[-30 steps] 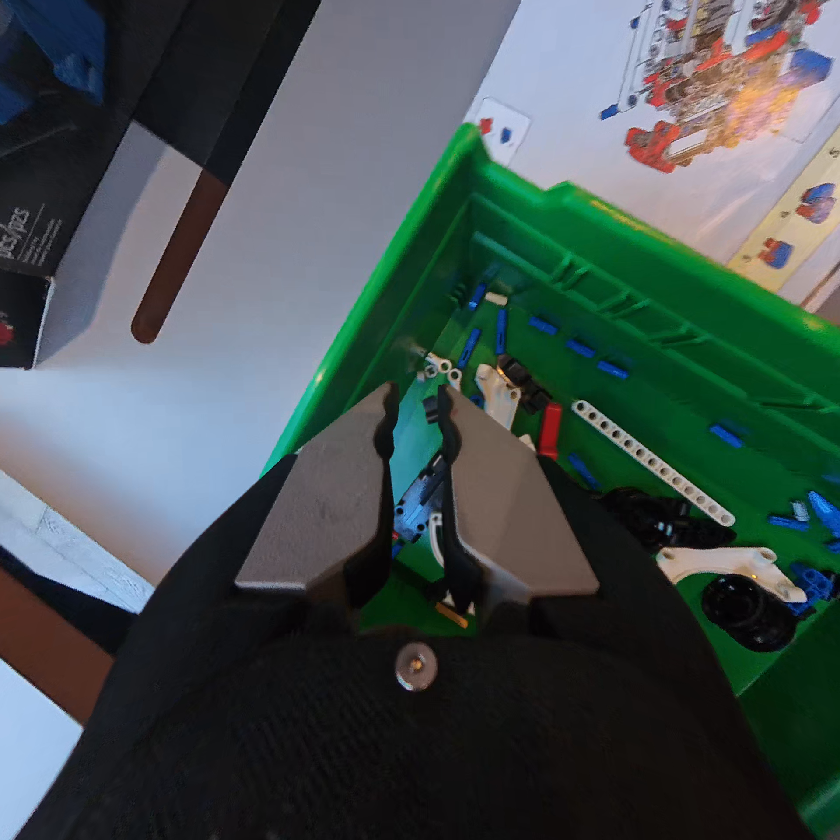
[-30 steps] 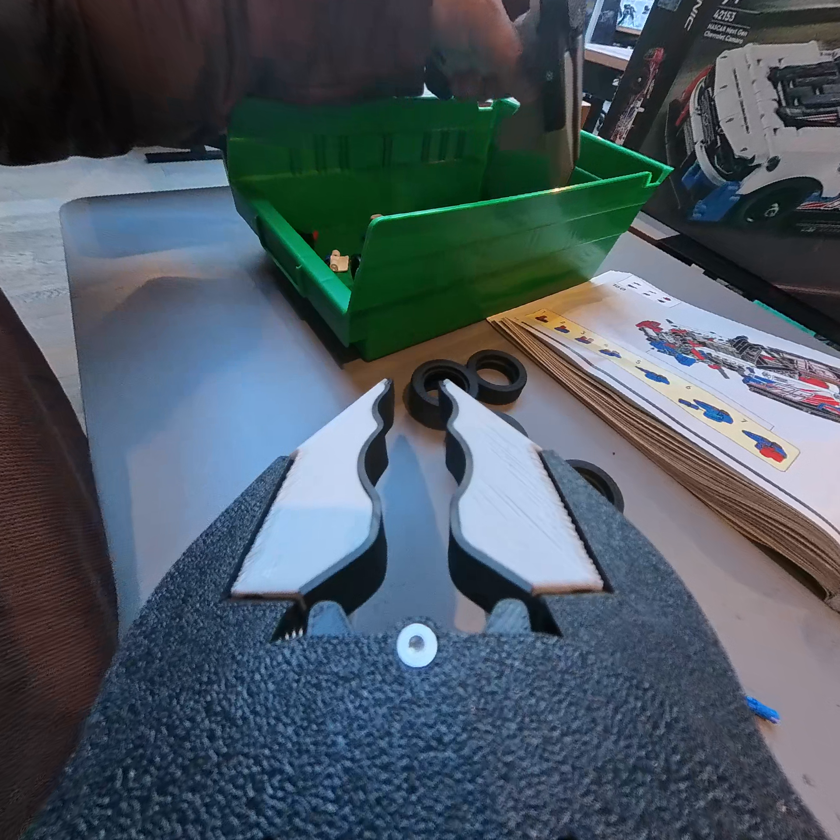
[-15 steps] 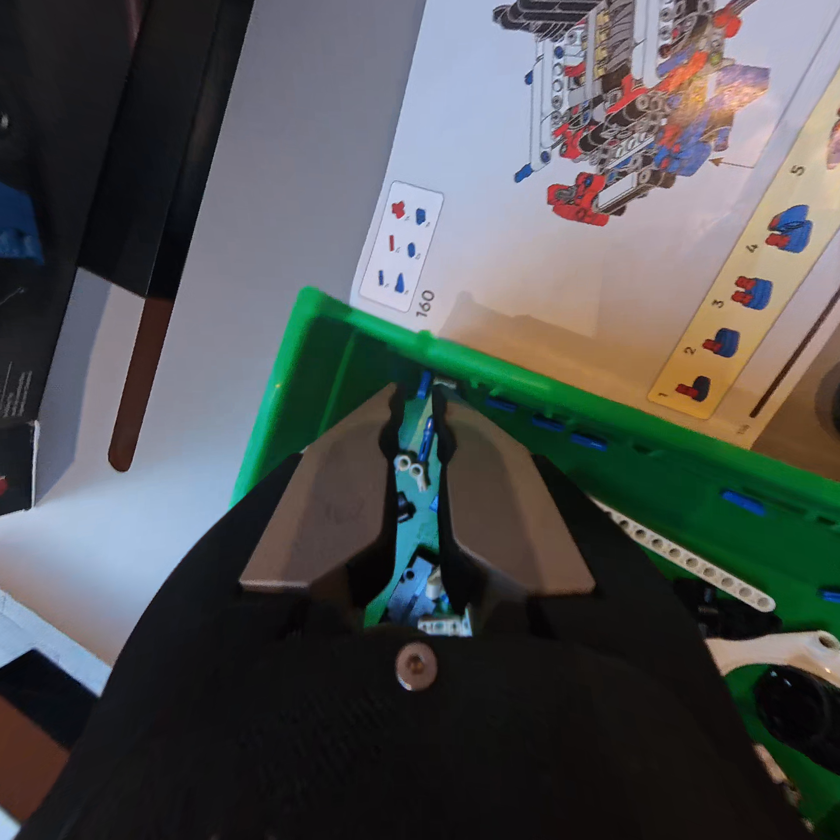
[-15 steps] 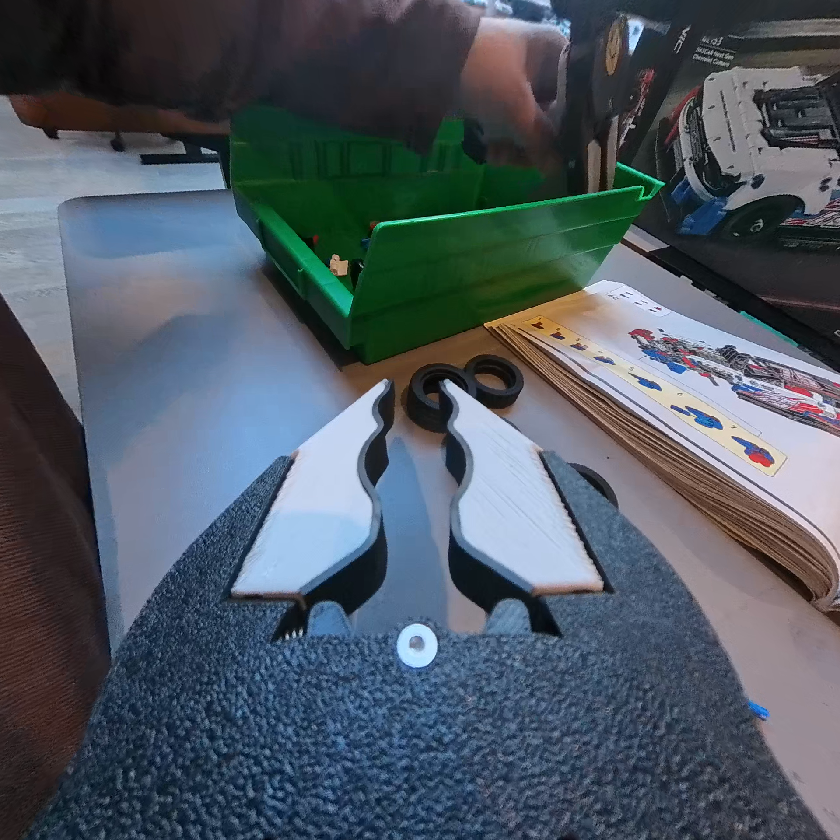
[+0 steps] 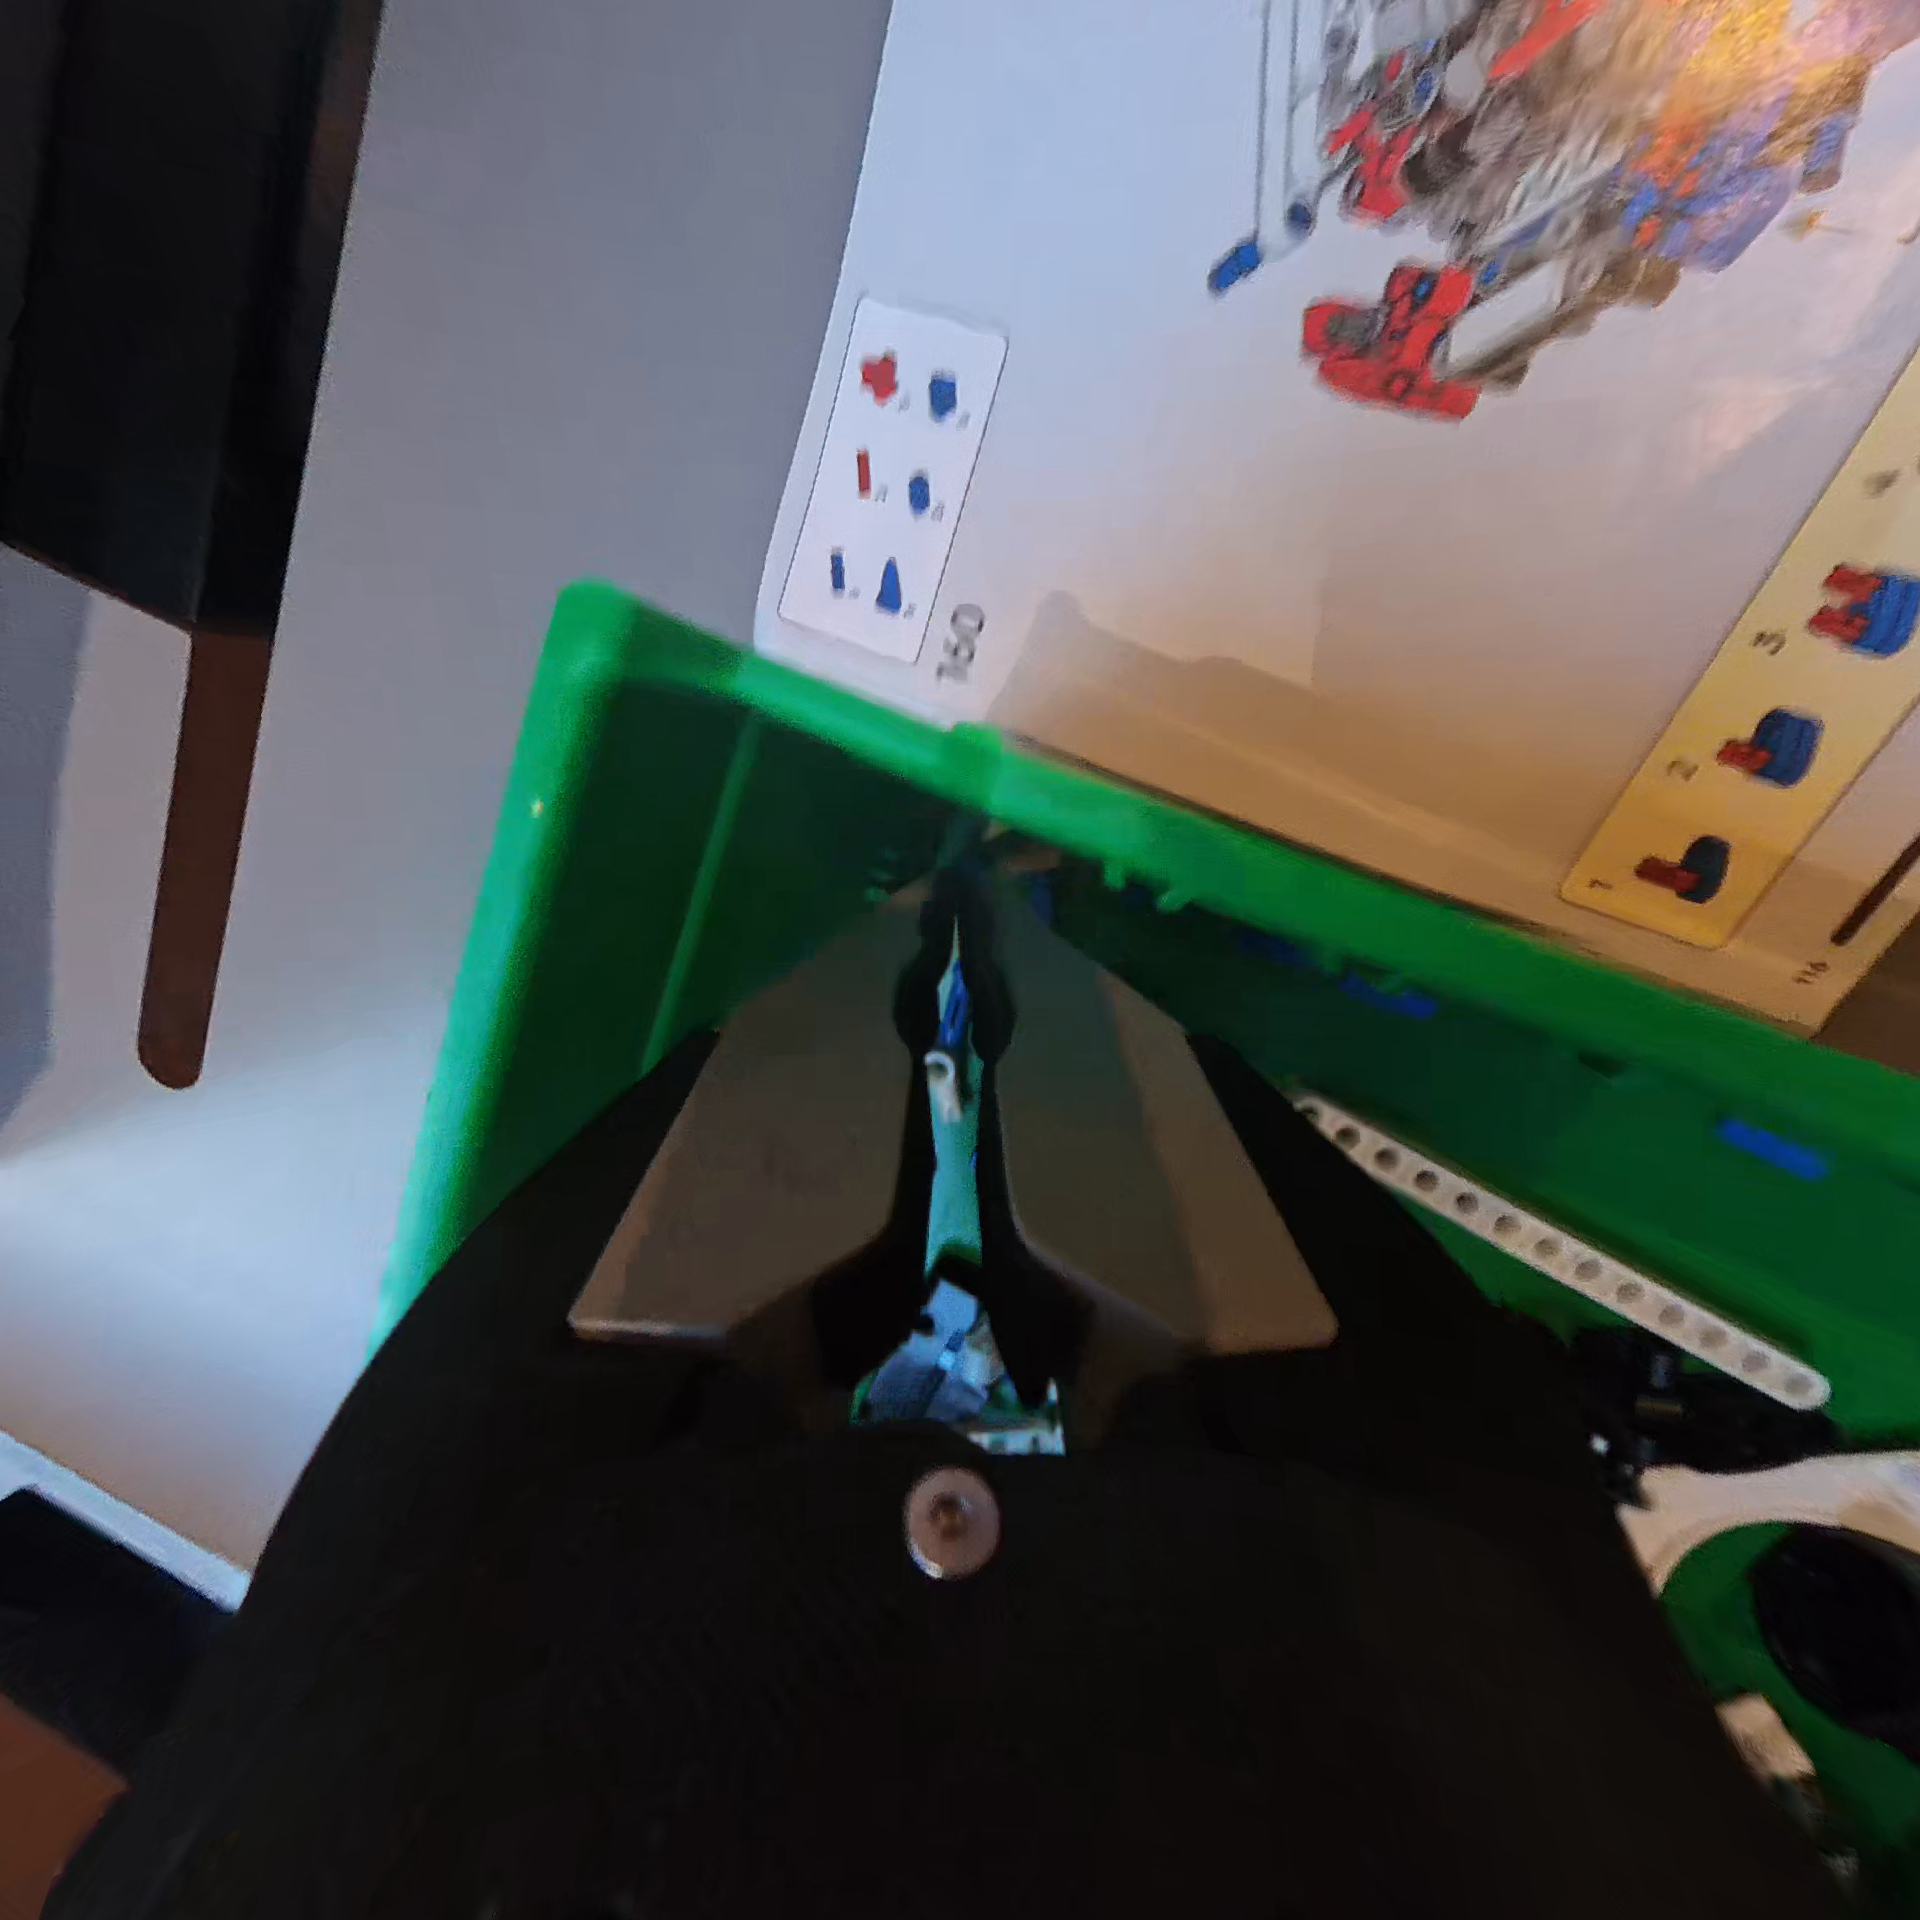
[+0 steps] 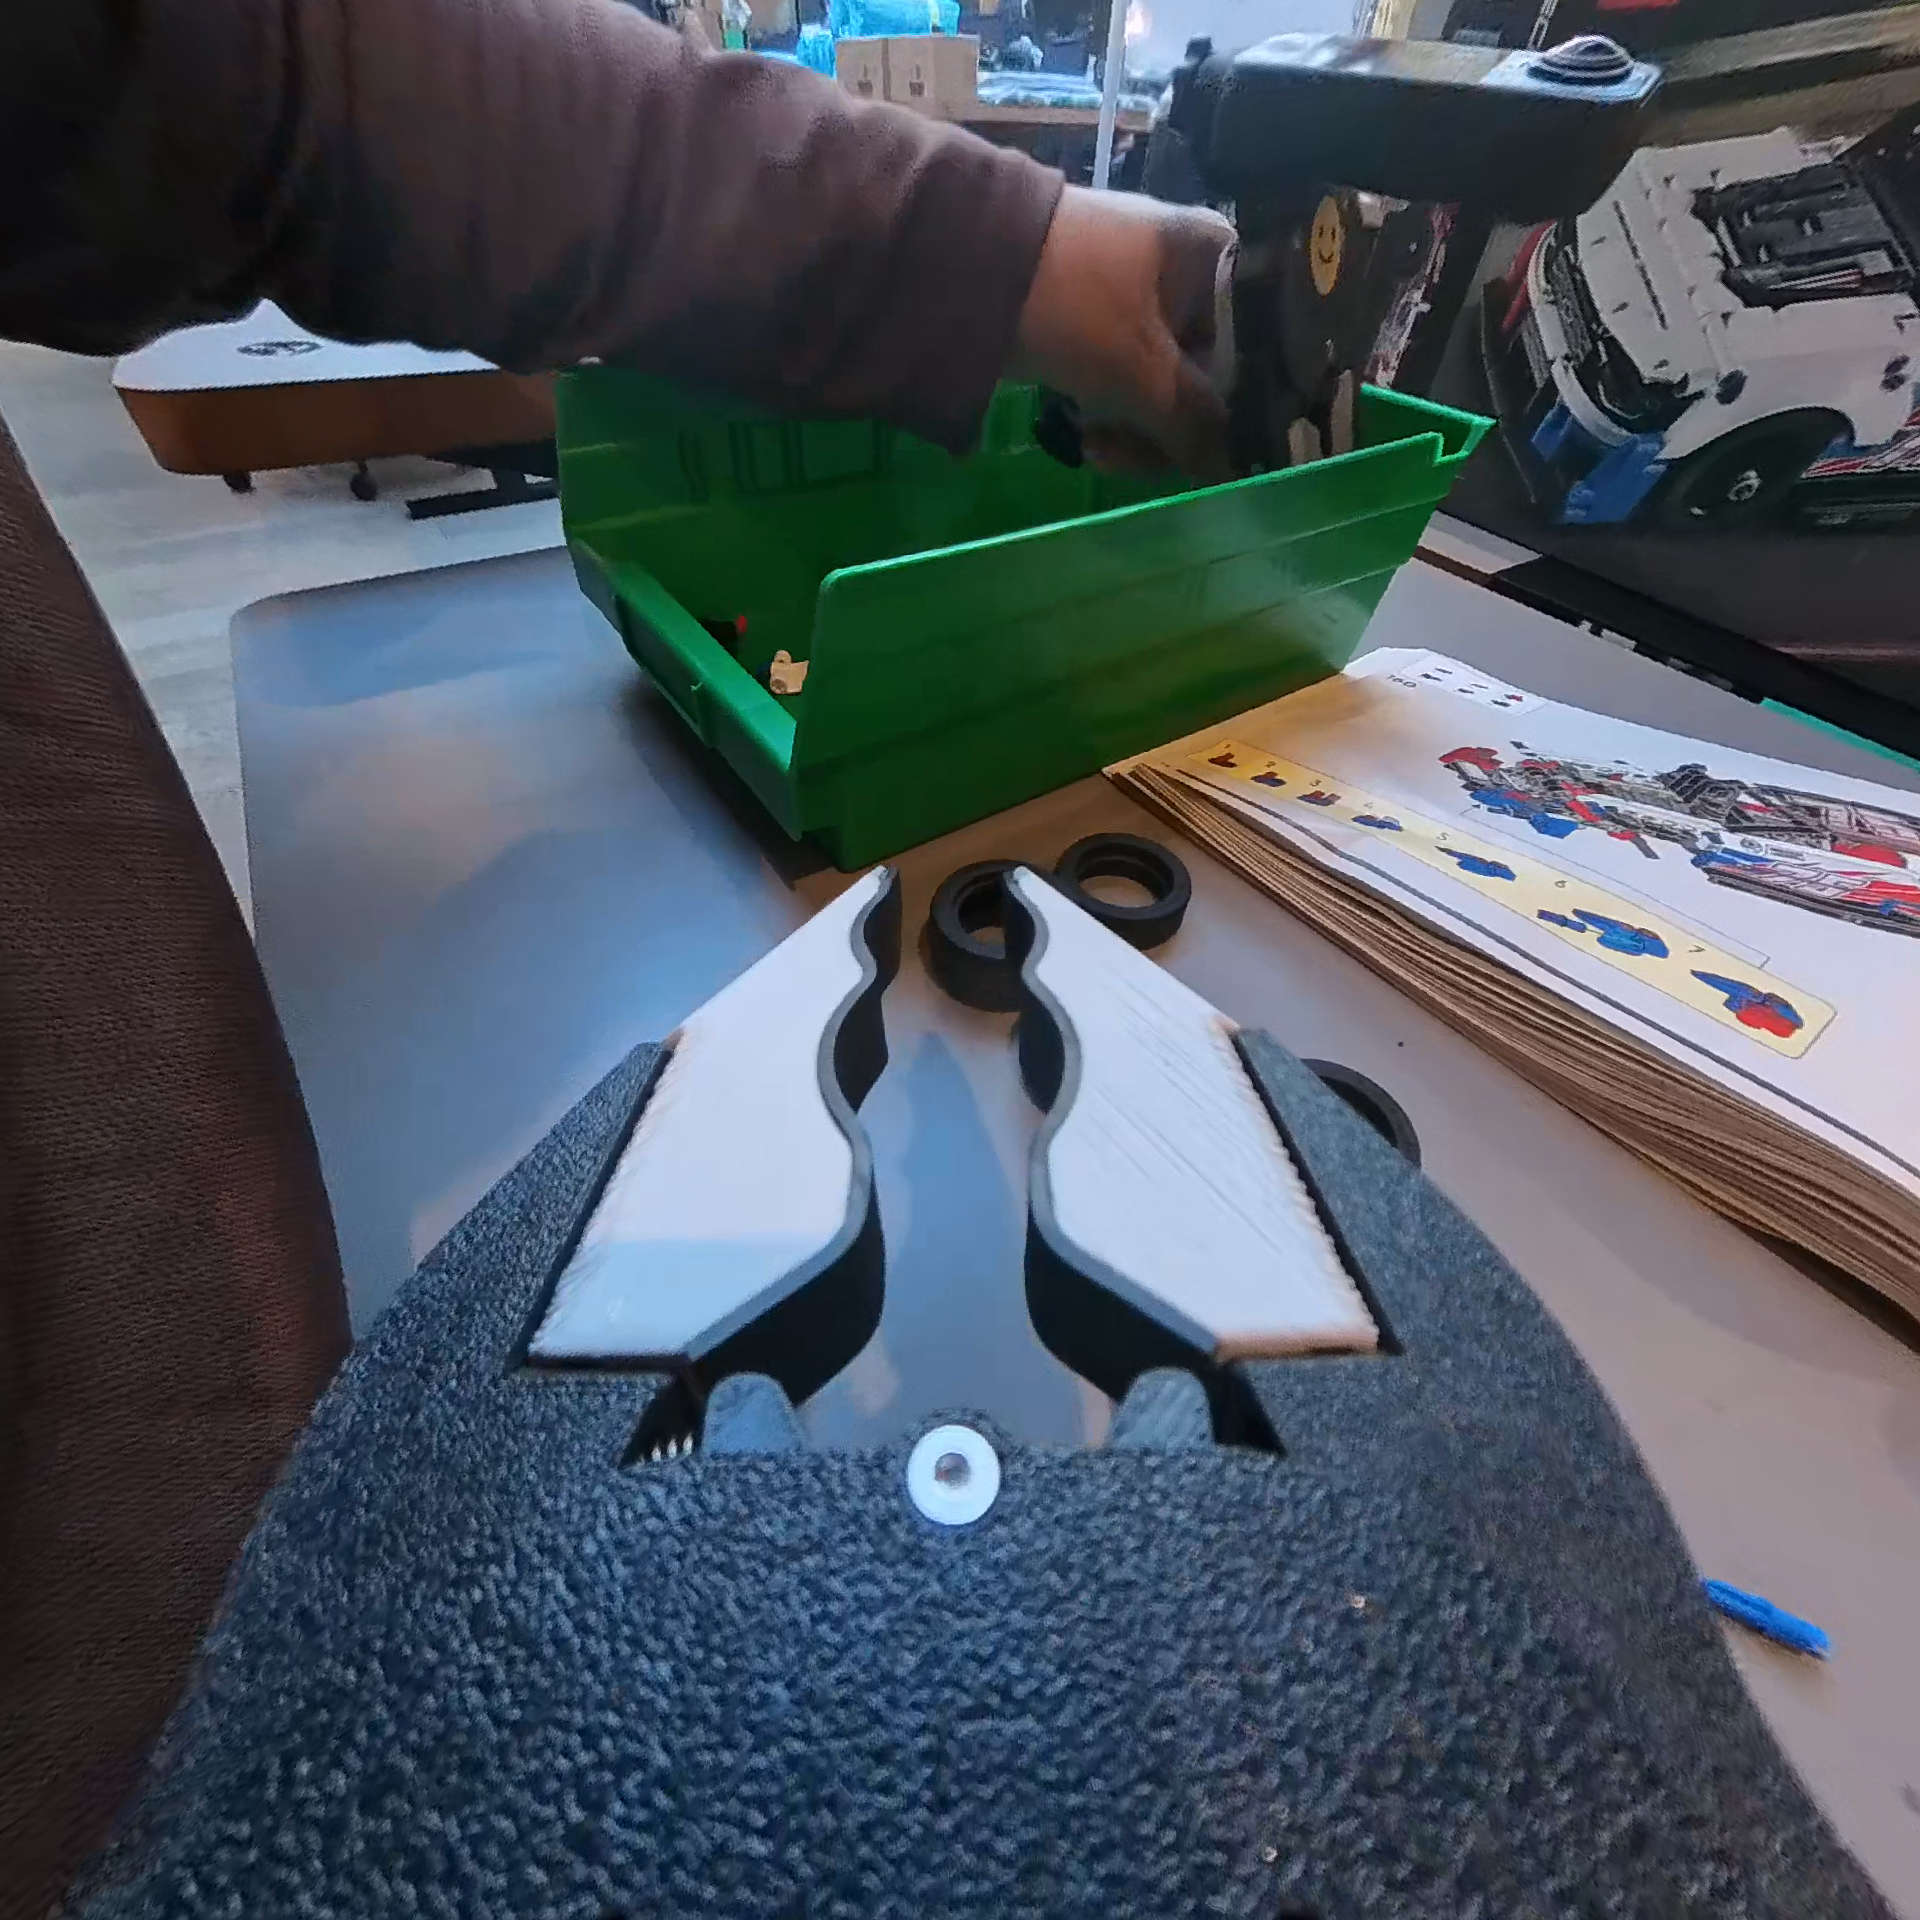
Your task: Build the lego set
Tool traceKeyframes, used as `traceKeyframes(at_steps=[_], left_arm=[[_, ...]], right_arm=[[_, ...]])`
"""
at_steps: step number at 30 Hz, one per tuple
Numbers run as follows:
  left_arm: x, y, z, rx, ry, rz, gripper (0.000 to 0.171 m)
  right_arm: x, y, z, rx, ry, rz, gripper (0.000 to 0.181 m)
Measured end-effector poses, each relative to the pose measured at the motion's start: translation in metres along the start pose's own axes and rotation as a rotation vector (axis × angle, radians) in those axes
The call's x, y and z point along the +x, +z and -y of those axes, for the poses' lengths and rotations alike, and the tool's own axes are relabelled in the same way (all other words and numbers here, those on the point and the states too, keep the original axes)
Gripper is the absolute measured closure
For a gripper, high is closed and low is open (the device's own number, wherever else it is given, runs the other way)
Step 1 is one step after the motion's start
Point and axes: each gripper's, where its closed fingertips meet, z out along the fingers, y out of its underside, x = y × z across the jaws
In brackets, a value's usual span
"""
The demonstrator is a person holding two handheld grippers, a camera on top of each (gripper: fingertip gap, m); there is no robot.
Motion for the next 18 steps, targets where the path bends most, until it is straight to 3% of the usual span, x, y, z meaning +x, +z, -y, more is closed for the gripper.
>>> traceKeyframes(at_steps=[3, 11, 18], left_arm=[[-0.008, 0.001, -0.024, -0.106, 0.015, 0.02, 0.171], [-0.02, -0.021, -0.023, -0.011, -0.012, 0.095, 0.171], [-0.021, -0.024, -0.014, 0.067, -0.065, 0.078, 0.171]], right_arm=[[0.0, 0.0, 0.0, -0.003, 0.002, 0.001, 0.163], [0.001, 0.001, -0.001, -0.009, 0.0, -0.008, 0.163], [0.003, 0.001, 0.0, -0.004, 0.009, -0.008, 0.163]])
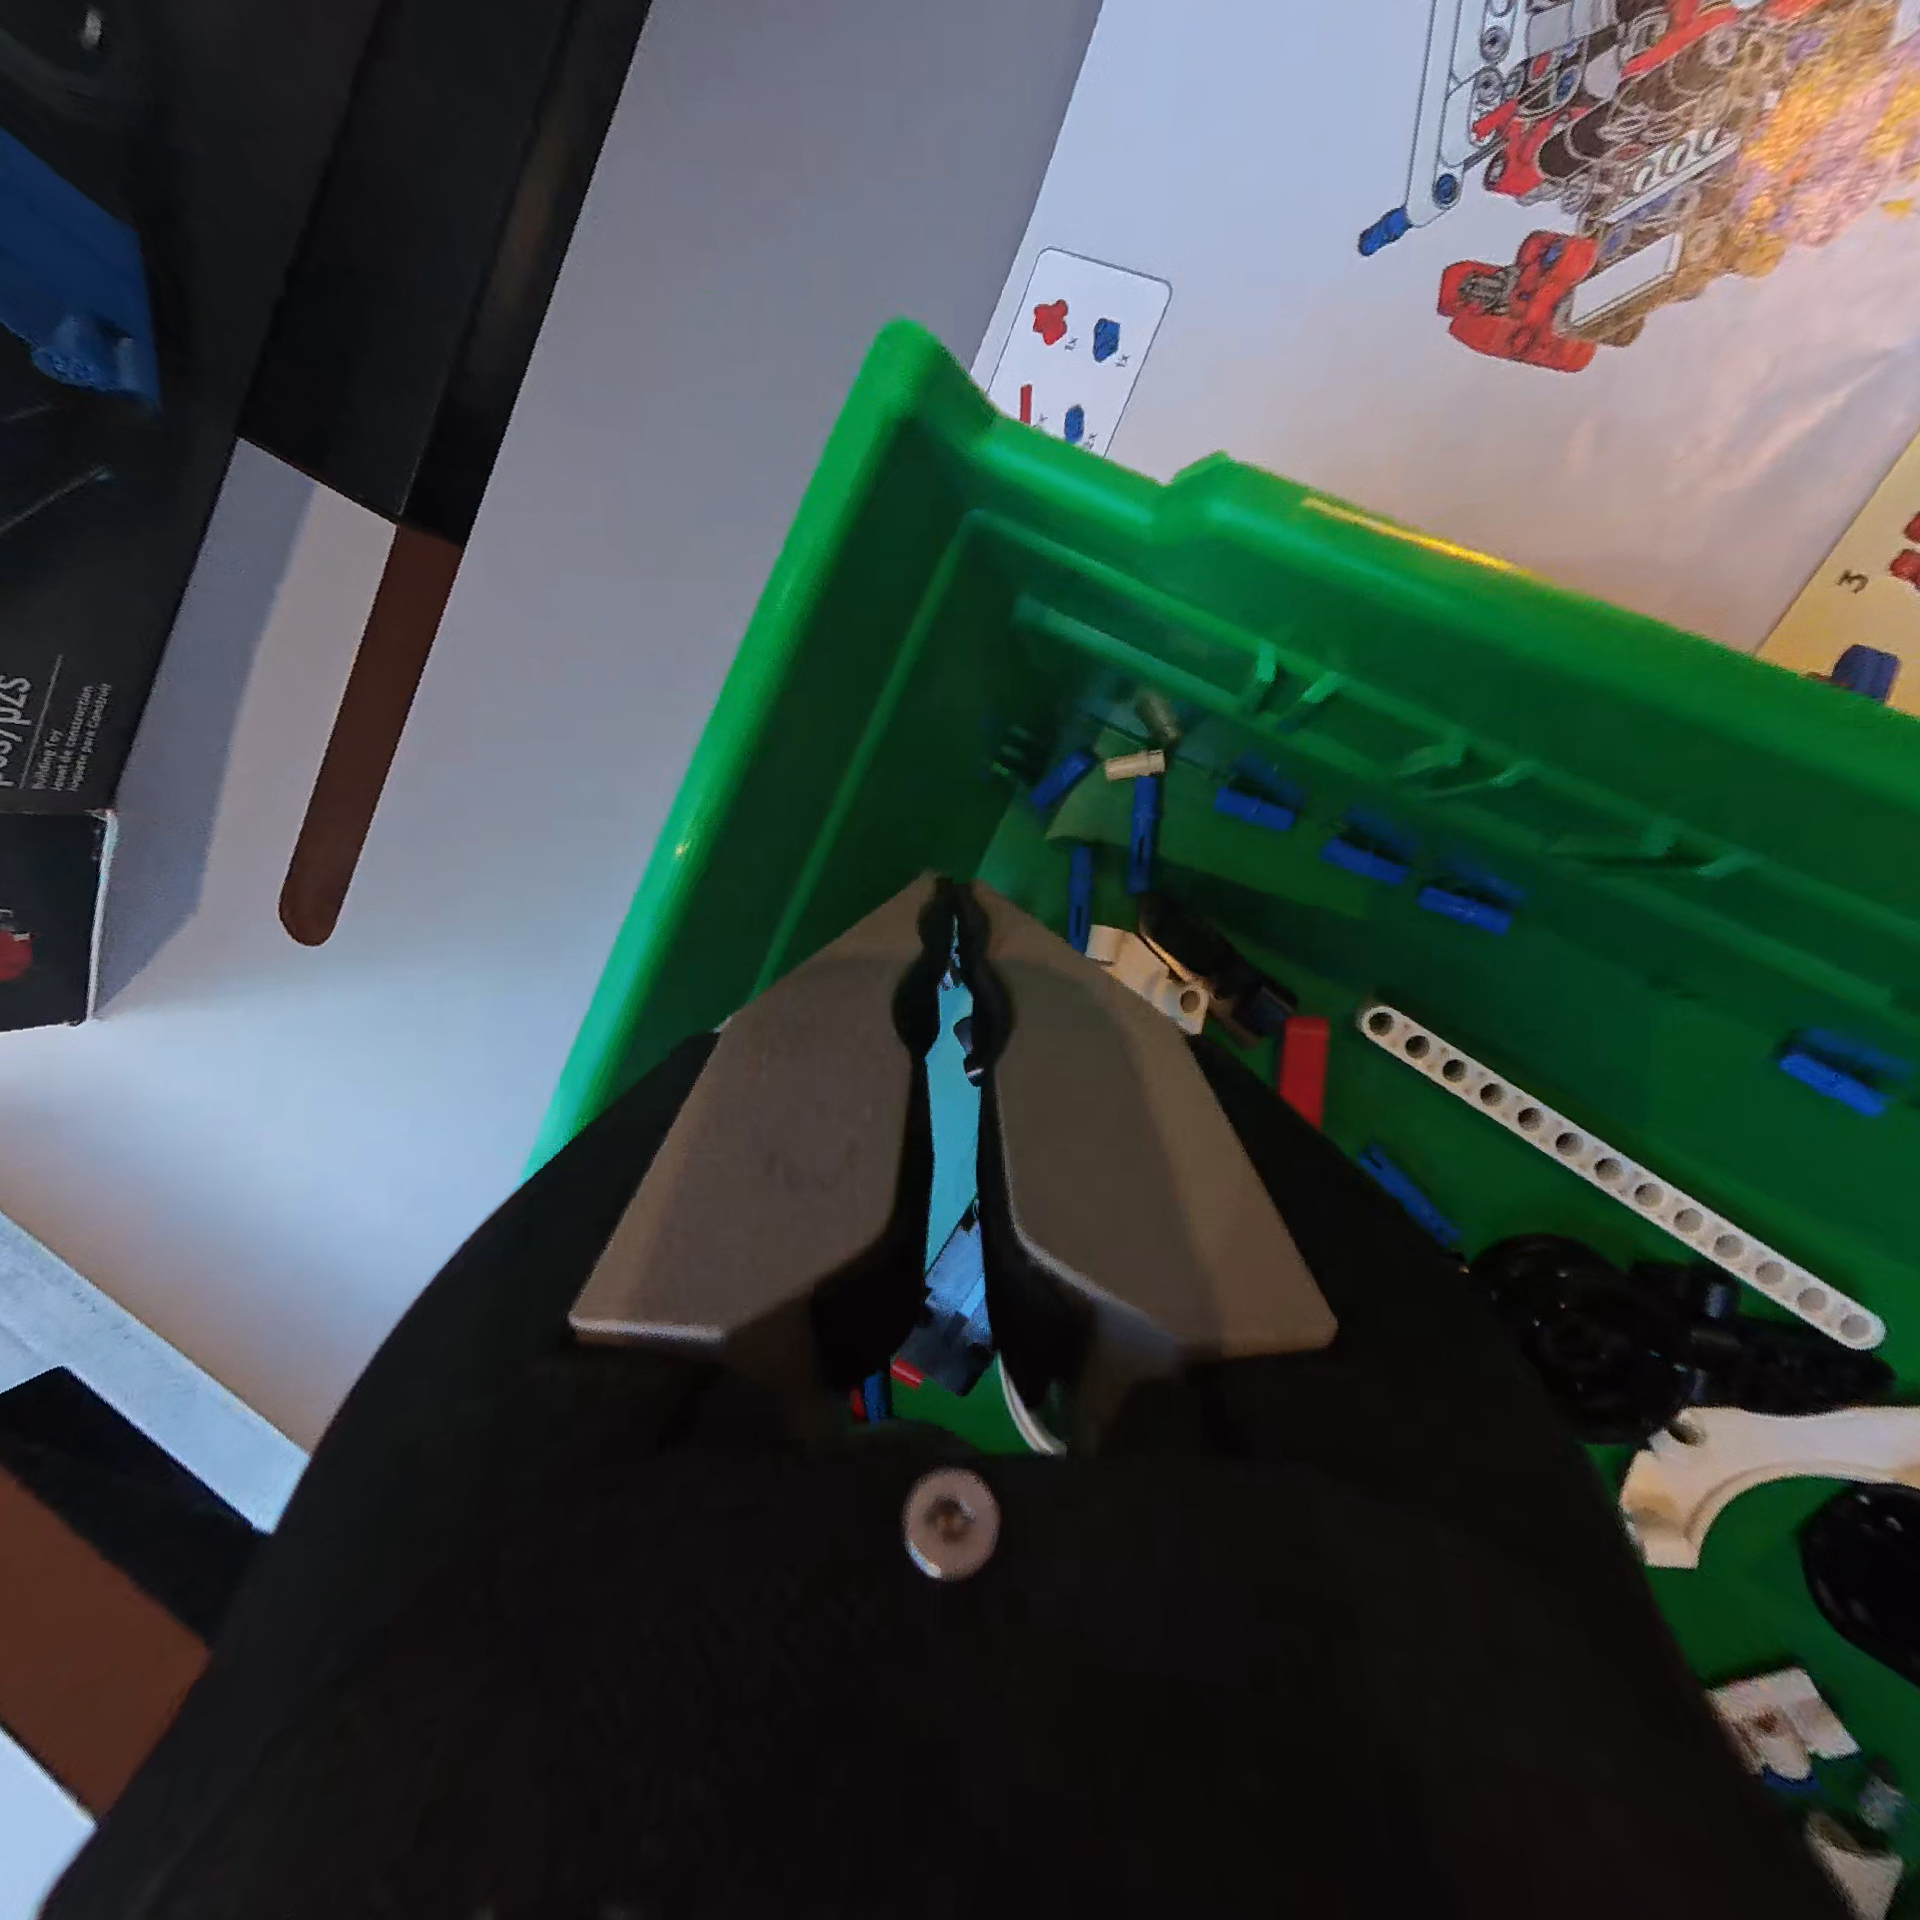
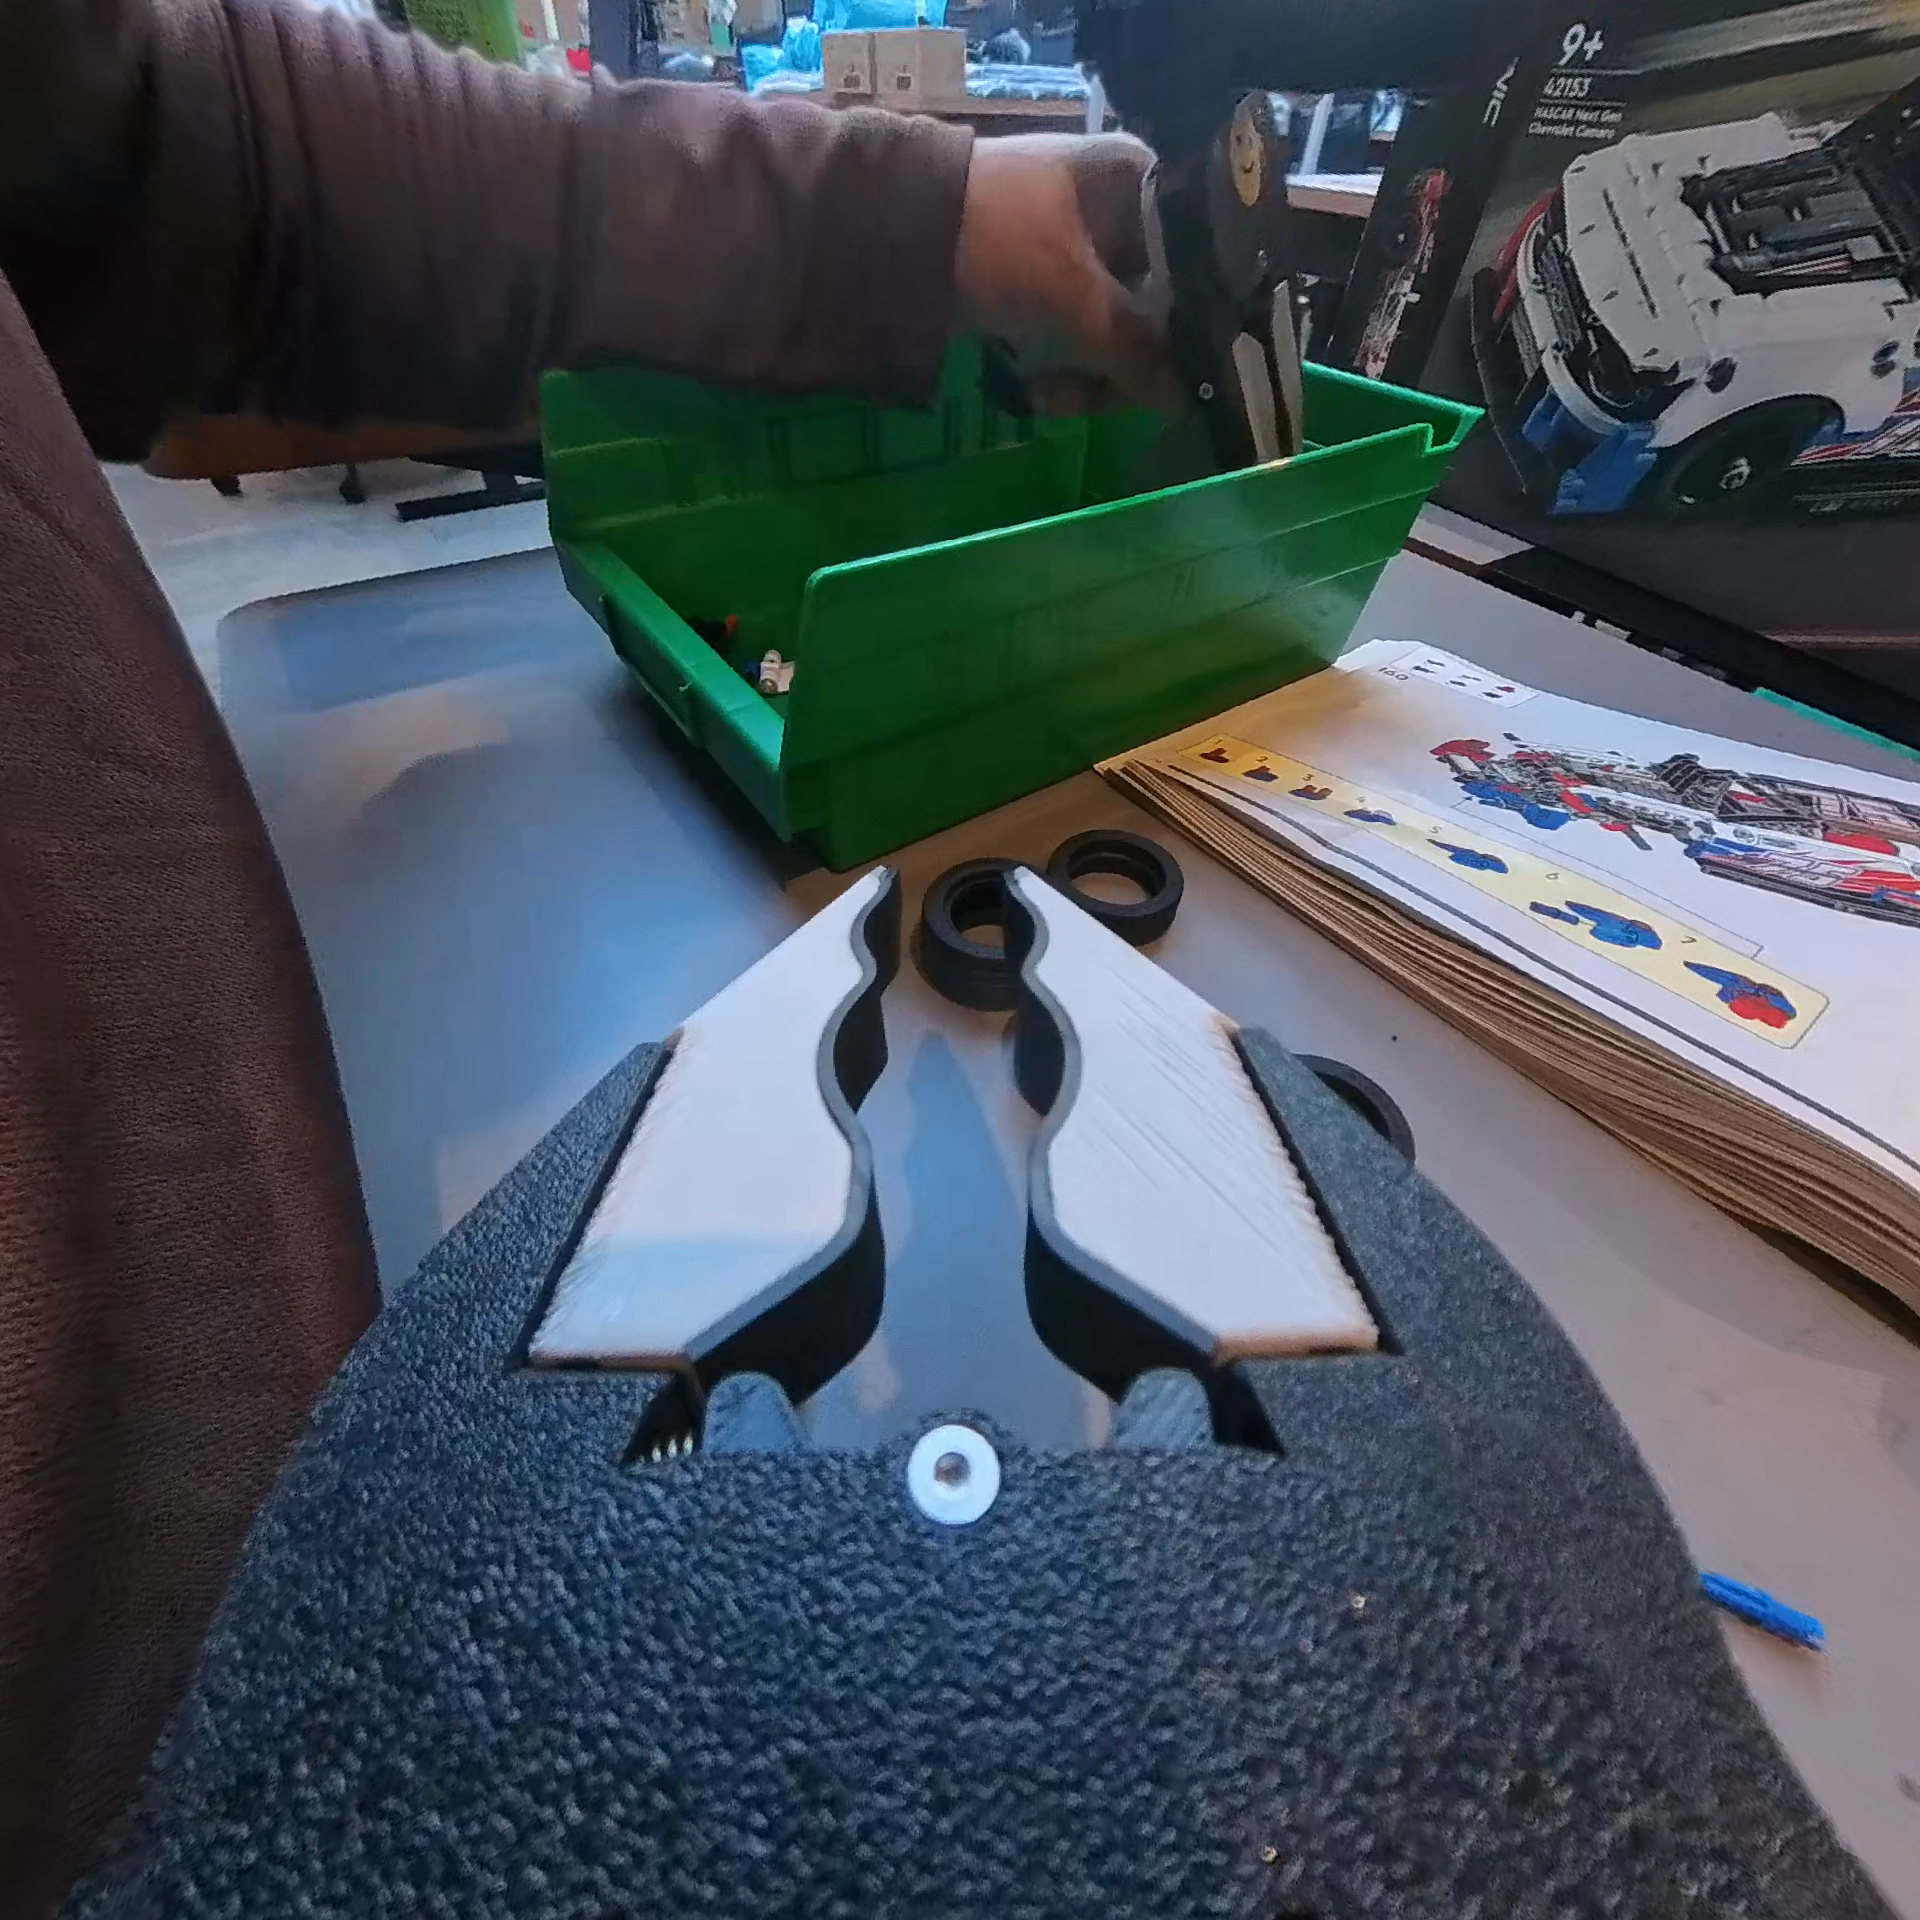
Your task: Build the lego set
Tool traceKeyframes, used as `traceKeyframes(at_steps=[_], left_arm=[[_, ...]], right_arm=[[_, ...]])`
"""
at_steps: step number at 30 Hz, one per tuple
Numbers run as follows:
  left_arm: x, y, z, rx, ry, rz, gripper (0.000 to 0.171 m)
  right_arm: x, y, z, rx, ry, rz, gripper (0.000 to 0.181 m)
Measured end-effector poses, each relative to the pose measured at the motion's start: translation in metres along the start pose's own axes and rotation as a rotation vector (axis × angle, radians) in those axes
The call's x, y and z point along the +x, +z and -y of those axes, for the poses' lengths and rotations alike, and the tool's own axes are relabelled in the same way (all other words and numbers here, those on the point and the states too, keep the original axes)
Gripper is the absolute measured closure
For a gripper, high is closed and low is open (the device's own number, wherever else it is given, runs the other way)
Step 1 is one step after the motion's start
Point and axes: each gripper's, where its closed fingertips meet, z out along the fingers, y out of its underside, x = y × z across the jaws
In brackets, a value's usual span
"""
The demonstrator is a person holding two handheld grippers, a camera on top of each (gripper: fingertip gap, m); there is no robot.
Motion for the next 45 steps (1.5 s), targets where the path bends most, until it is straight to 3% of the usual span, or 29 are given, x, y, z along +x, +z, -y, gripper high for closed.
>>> traceKeyframes(at_steps=[26, 30, 34, 45], left_arm=[[0.001, 0.006, -0.008, 0.012, -0.008, -0.013, 0.171], [-0.004, -0.002, -0.012, -0.031, -0.031, 0.011, 0.171], [0.005, -0.009, -0.024, -0.103, -0.104, -0.065, 0.171], [0.017, 0.01, 0.014, -0.004, -0.034, -0.107, 0.164]], right_arm=[[0.007, 0.003, 0.005, 0.03, 0.036, -0.002, 0.162], [0.007, 0.003, 0.004, 0.028, 0.035, -0.002, 0.162], [0.007, 0.003, 0.004, 0.026, 0.029, -0.005, 0.163], [0.006, 0.004, 0.004, 0.02, 0.002, -0.02, 0.163]])
